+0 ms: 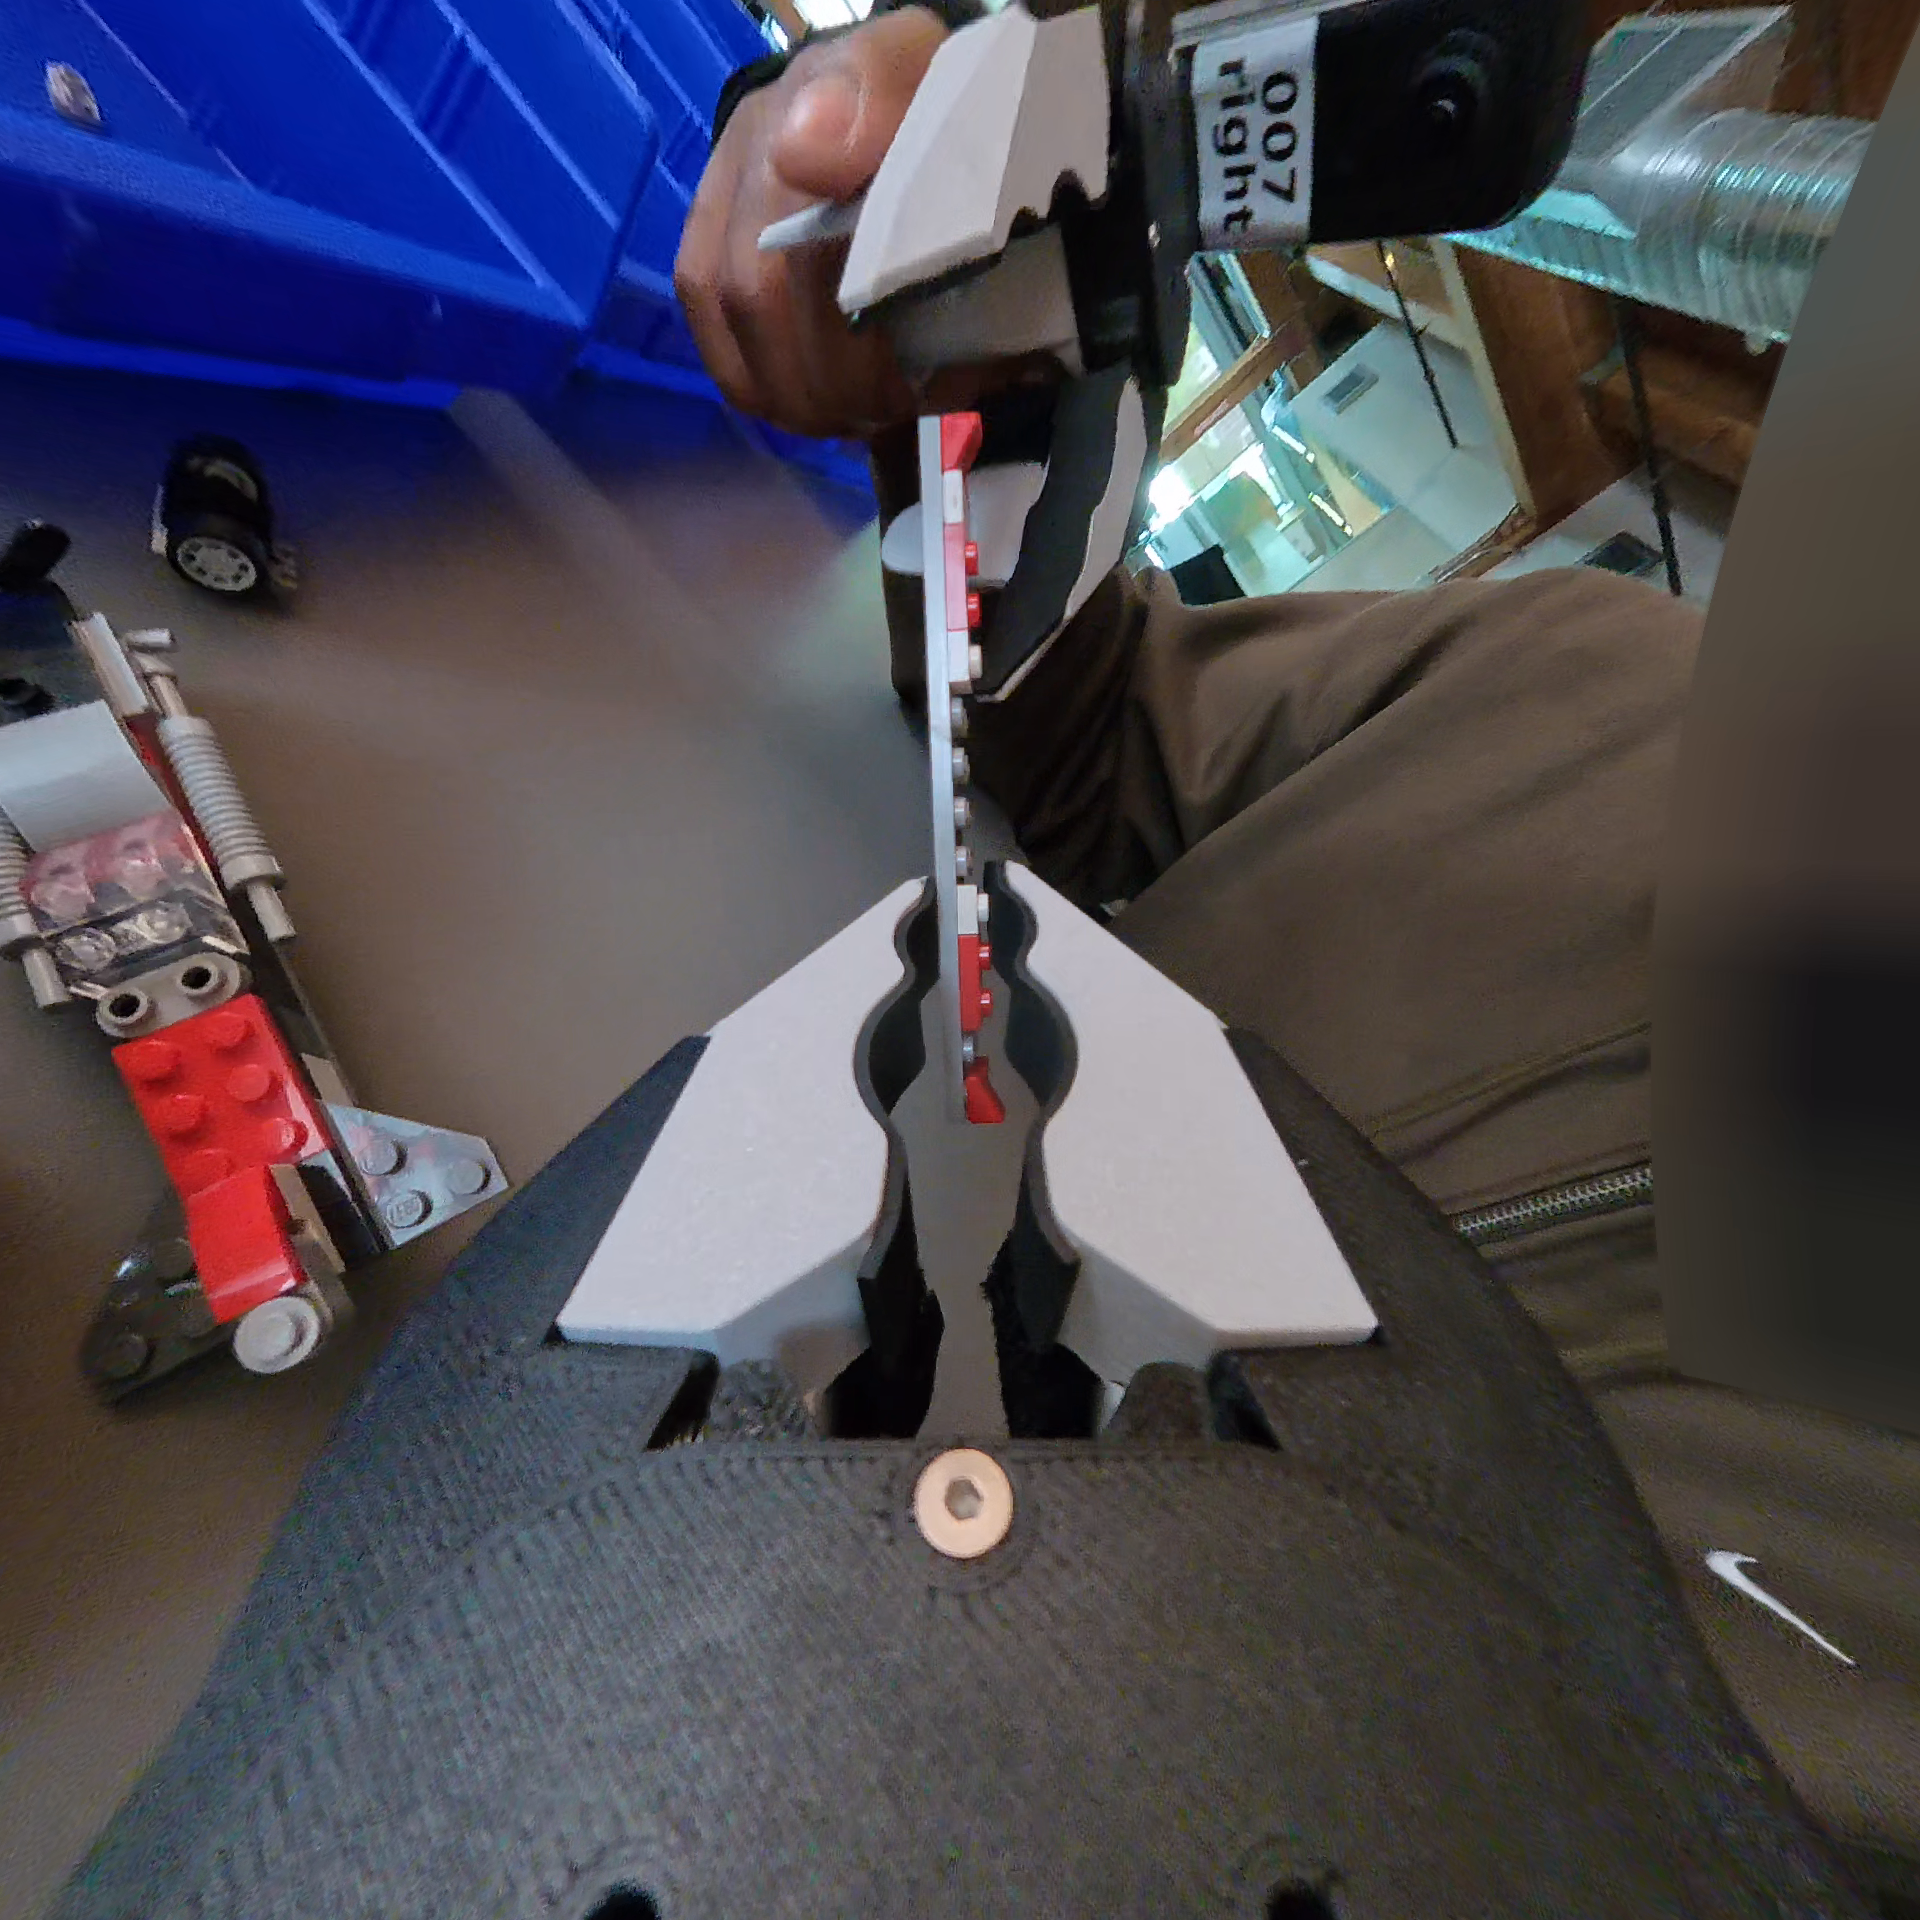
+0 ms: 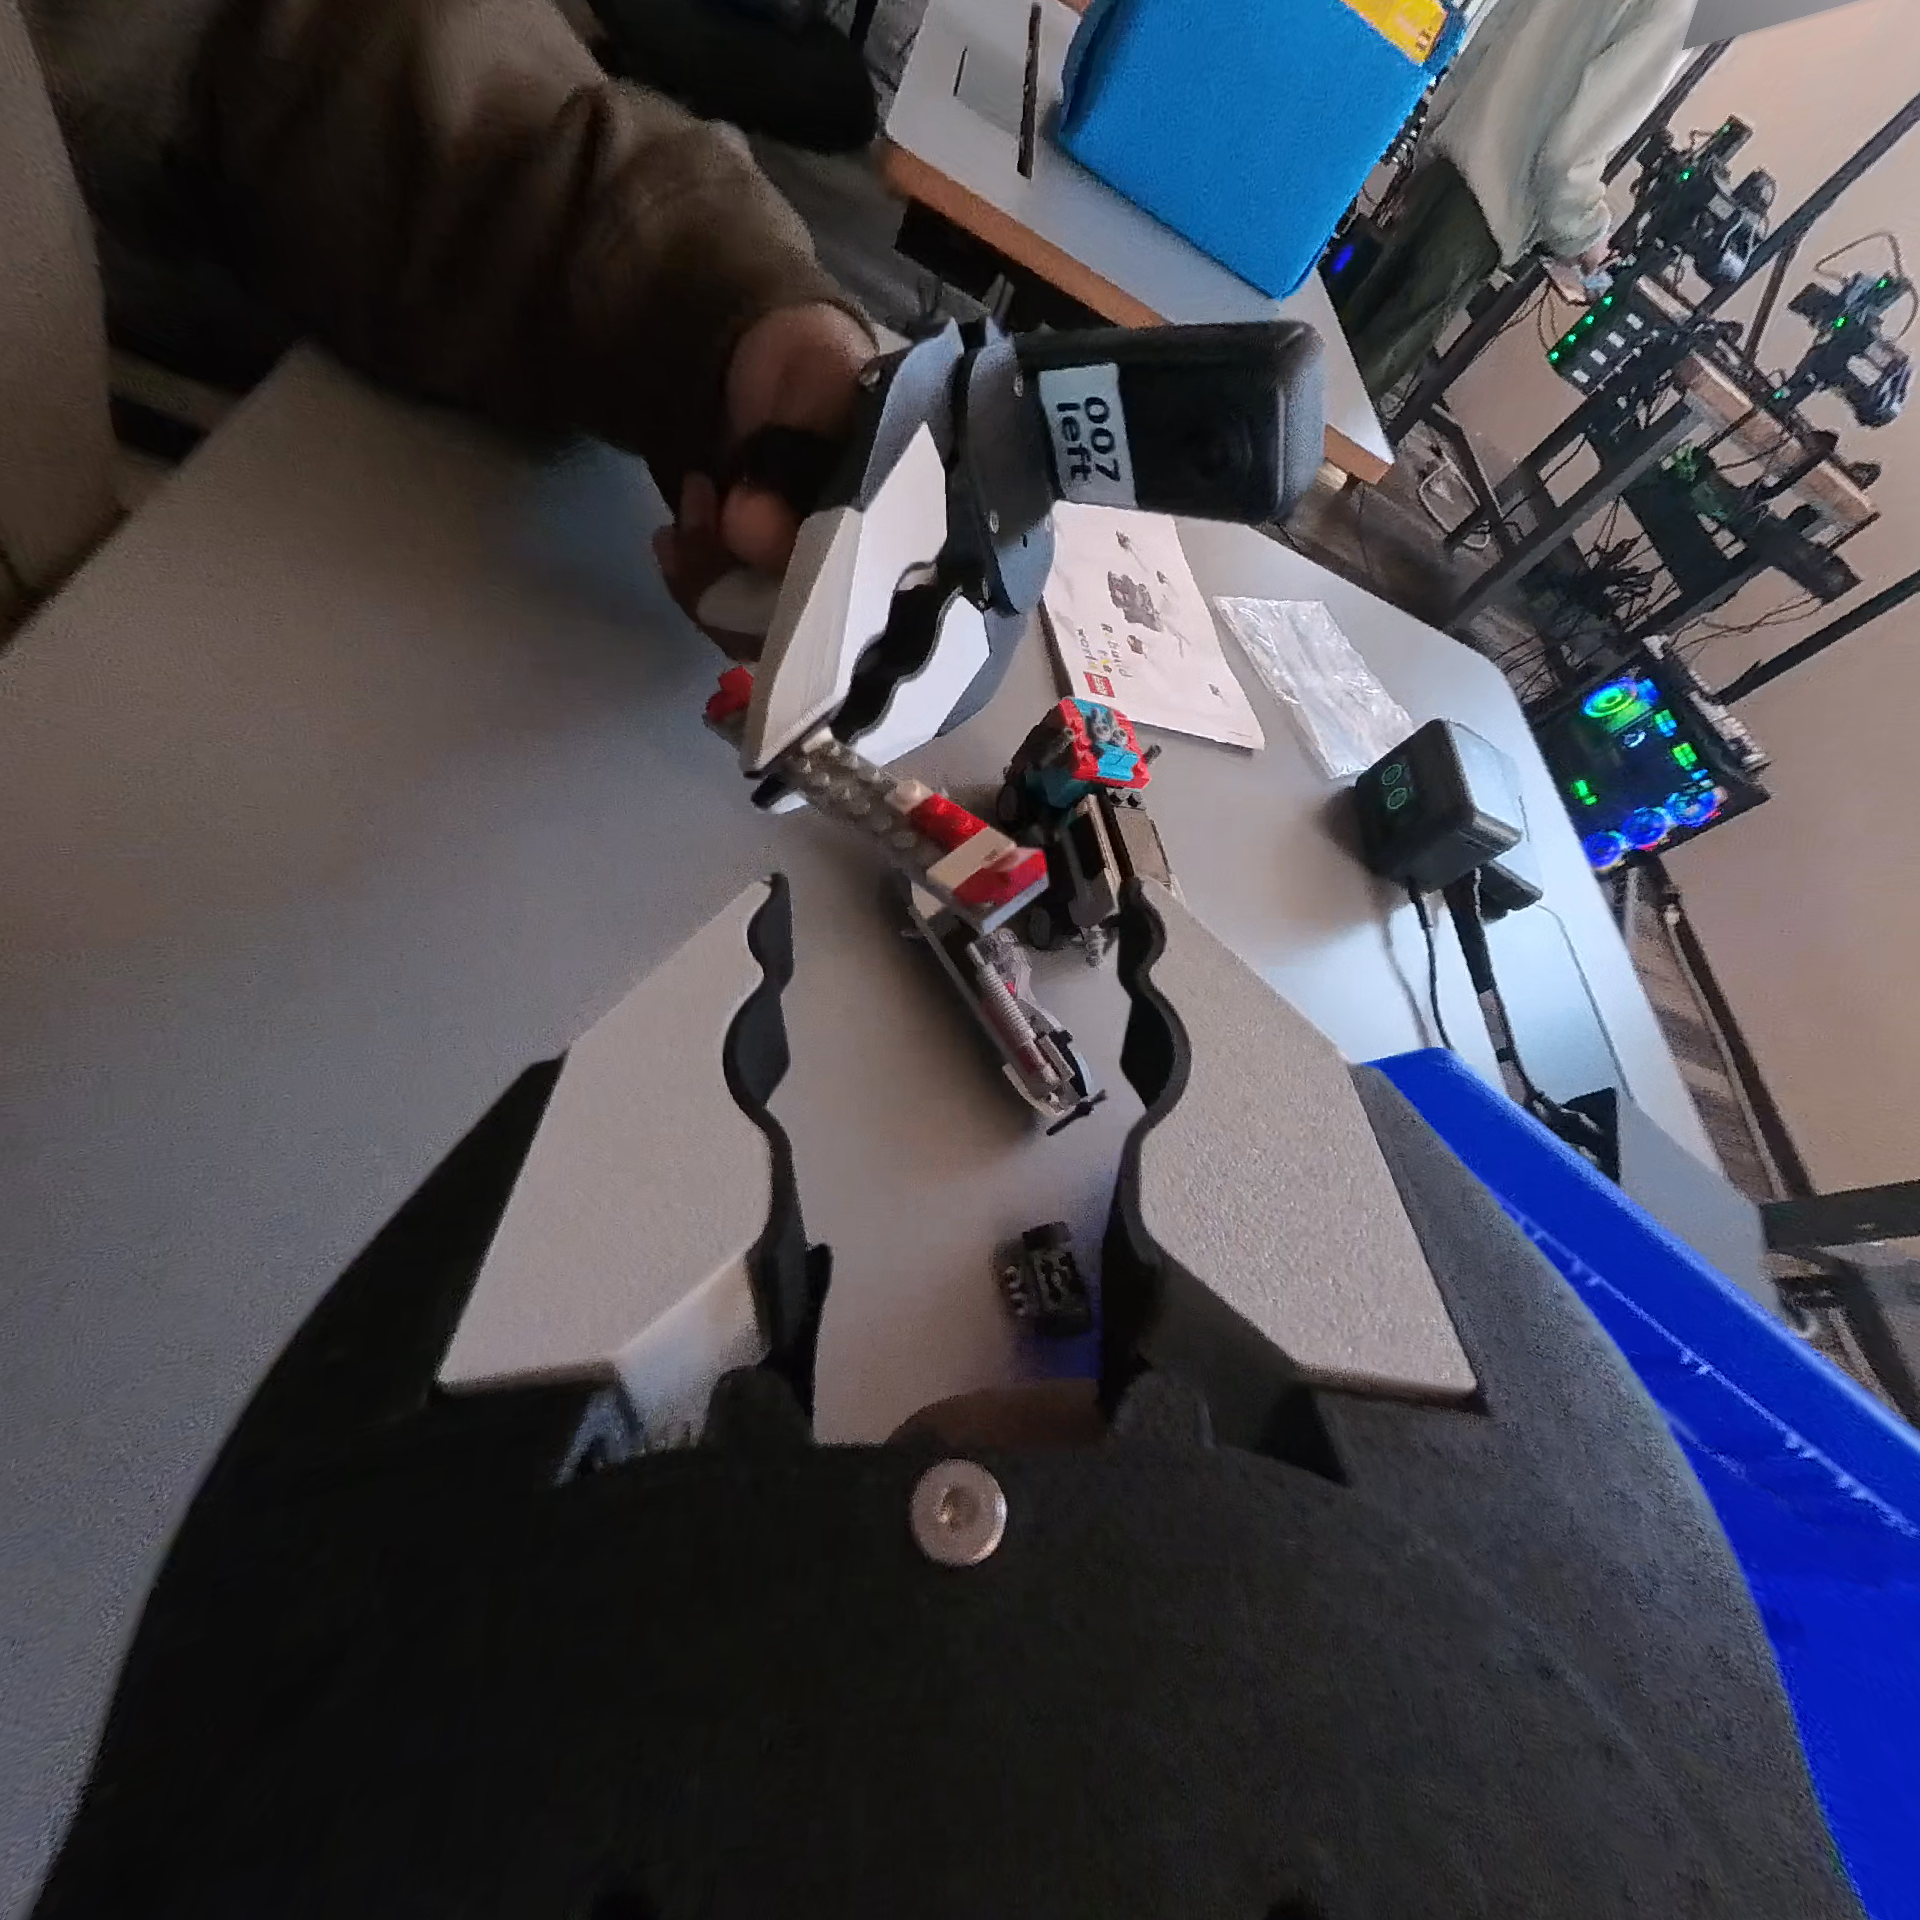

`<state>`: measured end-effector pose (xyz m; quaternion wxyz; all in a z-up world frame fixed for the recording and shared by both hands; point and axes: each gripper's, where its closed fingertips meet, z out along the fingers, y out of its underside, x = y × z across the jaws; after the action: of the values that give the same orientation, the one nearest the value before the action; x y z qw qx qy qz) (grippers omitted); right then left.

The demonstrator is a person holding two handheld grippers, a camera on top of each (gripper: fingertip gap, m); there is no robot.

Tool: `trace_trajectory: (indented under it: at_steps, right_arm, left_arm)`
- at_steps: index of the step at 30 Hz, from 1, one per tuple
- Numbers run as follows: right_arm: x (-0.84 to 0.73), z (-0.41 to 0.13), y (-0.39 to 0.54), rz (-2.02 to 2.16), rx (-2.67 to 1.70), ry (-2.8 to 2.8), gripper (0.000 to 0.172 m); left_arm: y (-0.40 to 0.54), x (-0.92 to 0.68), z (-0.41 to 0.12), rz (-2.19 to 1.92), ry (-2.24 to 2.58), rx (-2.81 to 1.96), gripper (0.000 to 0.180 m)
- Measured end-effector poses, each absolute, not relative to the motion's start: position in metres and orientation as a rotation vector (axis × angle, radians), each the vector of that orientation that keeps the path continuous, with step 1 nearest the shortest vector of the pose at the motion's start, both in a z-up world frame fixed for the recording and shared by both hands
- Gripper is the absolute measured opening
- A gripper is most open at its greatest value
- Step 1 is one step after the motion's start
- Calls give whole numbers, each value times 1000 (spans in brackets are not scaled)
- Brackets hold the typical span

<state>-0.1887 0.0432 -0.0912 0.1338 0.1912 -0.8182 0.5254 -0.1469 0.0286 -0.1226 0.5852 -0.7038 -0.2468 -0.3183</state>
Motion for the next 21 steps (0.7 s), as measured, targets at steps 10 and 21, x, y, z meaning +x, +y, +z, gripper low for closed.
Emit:
trace_trajectory:
  at_steps: [10,21]
  right_arm:
    - [-183,-122,47,1225,746,-2362,44]
    - [-197,-115,42,1277,646,-2302,20]
  left_arm:
    - [33,-134,-145,-775,-578,-1765,9]
    - [21,-153,-120,-763,-601,-1600,11]
